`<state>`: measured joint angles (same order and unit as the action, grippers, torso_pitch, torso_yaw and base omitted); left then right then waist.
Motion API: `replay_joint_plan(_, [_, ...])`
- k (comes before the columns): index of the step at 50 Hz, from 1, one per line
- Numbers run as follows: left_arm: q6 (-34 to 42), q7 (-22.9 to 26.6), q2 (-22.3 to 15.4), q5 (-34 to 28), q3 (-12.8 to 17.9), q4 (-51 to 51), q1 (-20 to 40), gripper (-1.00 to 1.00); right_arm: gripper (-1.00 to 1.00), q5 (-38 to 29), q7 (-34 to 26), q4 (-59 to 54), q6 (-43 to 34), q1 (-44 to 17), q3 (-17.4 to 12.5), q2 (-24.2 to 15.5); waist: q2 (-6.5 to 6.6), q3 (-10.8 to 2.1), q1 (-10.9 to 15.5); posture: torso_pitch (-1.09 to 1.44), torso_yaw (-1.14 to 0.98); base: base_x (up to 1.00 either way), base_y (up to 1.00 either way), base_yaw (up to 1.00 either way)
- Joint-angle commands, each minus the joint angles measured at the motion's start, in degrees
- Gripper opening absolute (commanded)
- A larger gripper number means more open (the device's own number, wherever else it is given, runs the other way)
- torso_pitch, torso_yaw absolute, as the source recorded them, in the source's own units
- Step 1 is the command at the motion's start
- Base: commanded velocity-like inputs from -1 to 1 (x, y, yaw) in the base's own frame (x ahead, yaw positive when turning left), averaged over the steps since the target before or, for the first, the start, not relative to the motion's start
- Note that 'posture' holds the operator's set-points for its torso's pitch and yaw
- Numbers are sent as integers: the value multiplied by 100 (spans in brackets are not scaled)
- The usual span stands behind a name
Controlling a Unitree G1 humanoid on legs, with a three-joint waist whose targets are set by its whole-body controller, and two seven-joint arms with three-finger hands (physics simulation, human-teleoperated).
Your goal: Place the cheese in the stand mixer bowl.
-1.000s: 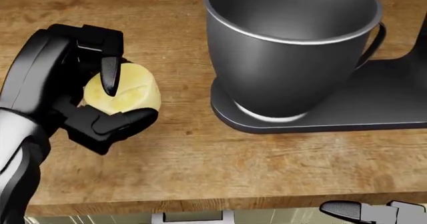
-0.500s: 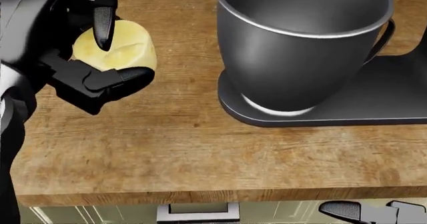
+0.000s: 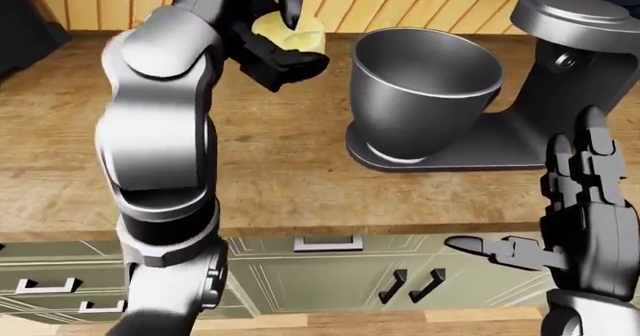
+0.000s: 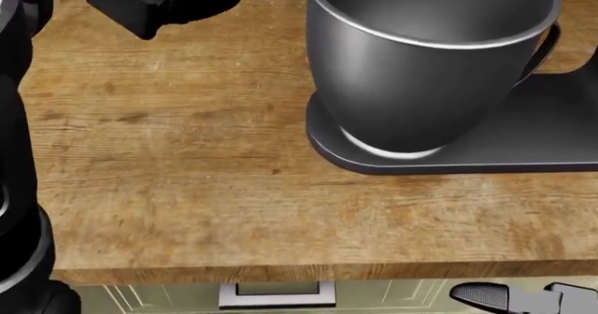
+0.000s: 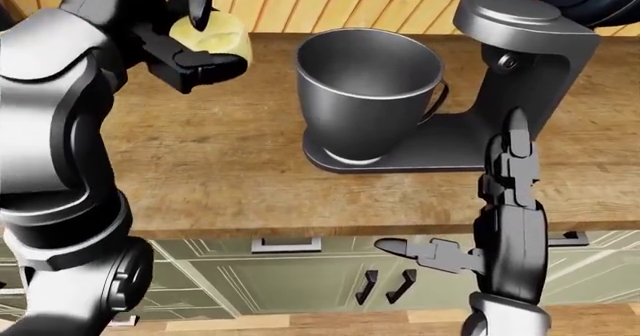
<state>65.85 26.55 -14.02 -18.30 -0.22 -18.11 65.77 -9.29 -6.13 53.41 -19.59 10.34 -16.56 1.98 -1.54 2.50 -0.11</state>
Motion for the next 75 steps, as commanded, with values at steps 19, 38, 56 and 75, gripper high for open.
replay_joint_plan(19, [-1382, 358, 356, -753, -21, 1822, 1409, -100, 100, 233, -177, 519, 49, 15, -381, 40, -40, -106, -17, 0, 0, 0, 0, 0])
replay_joint_plan(38, [-3670, -1103, 848, -202, 101, 5079, 2643, -100, 100, 187, -192, 622, -59, -34, -349, 37, -71, -105, -27, 0, 0, 0, 0, 0])
replay_joint_plan(56, [-3710, -1364, 1447, -153, -130, 4941, 2358, -100, 100, 234, -213, 659, -21, 12, -402, 62, -61, -125, -48, 0, 0, 0, 0, 0])
replay_joint_plan(75, [-4133, -1674, 1840, -223, -207, 5366, 2344, -100, 100, 318, -229, 659, -1, 22, -461, 37, -94, -146, -37, 0, 0, 0, 0, 0])
